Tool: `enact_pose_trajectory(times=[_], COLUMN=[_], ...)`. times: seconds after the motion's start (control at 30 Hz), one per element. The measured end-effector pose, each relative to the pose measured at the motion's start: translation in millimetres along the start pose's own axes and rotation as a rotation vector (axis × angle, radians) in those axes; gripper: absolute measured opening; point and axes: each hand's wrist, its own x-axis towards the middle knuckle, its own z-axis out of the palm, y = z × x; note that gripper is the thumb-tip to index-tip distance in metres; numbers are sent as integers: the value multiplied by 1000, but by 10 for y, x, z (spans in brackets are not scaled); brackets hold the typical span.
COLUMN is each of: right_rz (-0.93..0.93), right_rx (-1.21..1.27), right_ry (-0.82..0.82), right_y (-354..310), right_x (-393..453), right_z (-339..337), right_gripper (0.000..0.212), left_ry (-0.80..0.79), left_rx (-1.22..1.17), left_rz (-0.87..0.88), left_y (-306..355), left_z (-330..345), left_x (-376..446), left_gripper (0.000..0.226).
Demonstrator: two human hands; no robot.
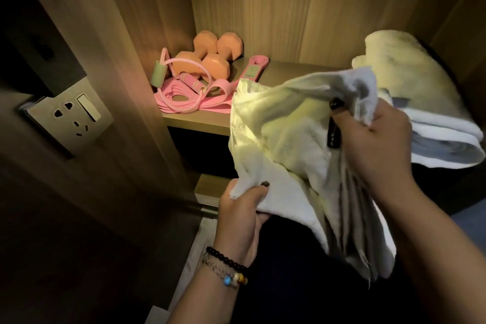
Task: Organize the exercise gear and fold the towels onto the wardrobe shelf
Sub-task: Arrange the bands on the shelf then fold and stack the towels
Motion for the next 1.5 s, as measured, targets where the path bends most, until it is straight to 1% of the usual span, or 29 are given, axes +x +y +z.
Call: enact_pose_trajectory(times=[0.07, 0.13, 0.2, 0.23, 0.27, 0.33, 0.4, 0.43, 0.5, 0.6, 0.63, 0.73, 0.77, 0.8, 0.83, 0.87, 0.9, 0.93, 0.97, 1.0, 1.03, 1.07, 1.13, 1.2, 1.27, 1.33, 1.37, 1.43, 1.5], right_rz=[-94, -188, -278, -301, -302, -237, -150, -135, -110, -54, -42, 4, 19, 26, 28, 31, 38, 47, 57, 70, 87, 105, 126, 144, 159, 168, 168, 167, 180], right_rx=[-10, -18, -71, -102, -126, -112, -32, -9, -2, 13, 17, 50, 55, 53, 47, 44, 46, 50, 55, 61, 70, 78, 85, 88, 100, 121, 129, 128, 117], right_ry=[90, 113, 44, -20, -83, -153, -165, -162, -161, -151, -148, -152, -156, -156, -151, -144, -135, -127, -119, -111, -105, -100, -92, -89, -100, -116, -123, -132, -115], right_y=[-120, -233, -283, -262, -215, -113, -18, 7, 21, 50, 63, 126, 145, 159, 171, 179, 186, 195, 206, 219, 230, 244, 268, 276, 259, 233, 218, 195, 187], right_x=[74, 20, -150, -252, -352, -505, -567, -577, -568, -552, -564, -640, -671, -697, -713, -719, -717, -704, -686, -665, -644, -626, -609, -610, -619, -632, -637, -631, -590], right_z=[-119, -167, -89, -10, 76, 209, 266, 270, 260, 271, 285, 351, 371, 387, 398, 400, 398, 392, 382, 374, 365, 359, 357, 358, 375, 397, 406, 412, 385], right_gripper=[31, 32, 34, 30, 25, 26, 31, 32, 31, 36, 39, 41, 41, 41, 41, 41, 40, 40, 40, 39, 39, 39, 41, 40, 38, 37, 38, 37, 37], left_ry=[-53, -66, -11, 11, 24, 7, -9, -3, 5, 25, 45, 151, 183, 211, 217, 225, 229, 210, 182, 189, 188, 195, 234, 279, 204, 115, 98, 132, 178], left_rx=[-8, 15, 115, 166, 193, 115, -11, -4, 115, 322, 423, 983, 1124, 1184, 1180, 1064, 855, 579, 297, 96, 40, 124, 486, 726, 852, 1023, 1119, 1271, 1330], left_rz=[52, 91, 107, 108, 98, 42, -45, -75, -133, -218, -202, 25, 94, 137, 148, 91, 6, -112, -224, -299, -333, -335, -245, -37, 163, 251, 289, 386, 470], left_y=[57, 91, 86, 90, 119, 243, 382, 430, 474, 496, 501, 429, 386, 345, 300, 281, 284, 300, 323, 349, 381, 394, 381, 350, 344, 323, 297, 233, 192], left_z=[-7, -81, -184, -230, -257, -289, -354, -405, -517, -625, -653, -803, -827, -825, -800, -766, -744, -719, -706, -735, -774, -832, -937, -988, -895, -773, -737, -746, -825], left_x=[-118, -203, -219, -207, -201, -175, -120, -92, -59, -73, -71, 39, 70, 82, 80, 76, 77, 86, 91, 103, 110, 125, 139, 120, 21, -67, -80, -66, -30], left_gripper=[32, 39, 46, 49, 50, 44, 42, 38, 32, 39, 43, 56, 56, 52, 44, 35, 26, 18, 18, 22, 24, 21, 11, 14, 24, 41, 41, 32, 18])
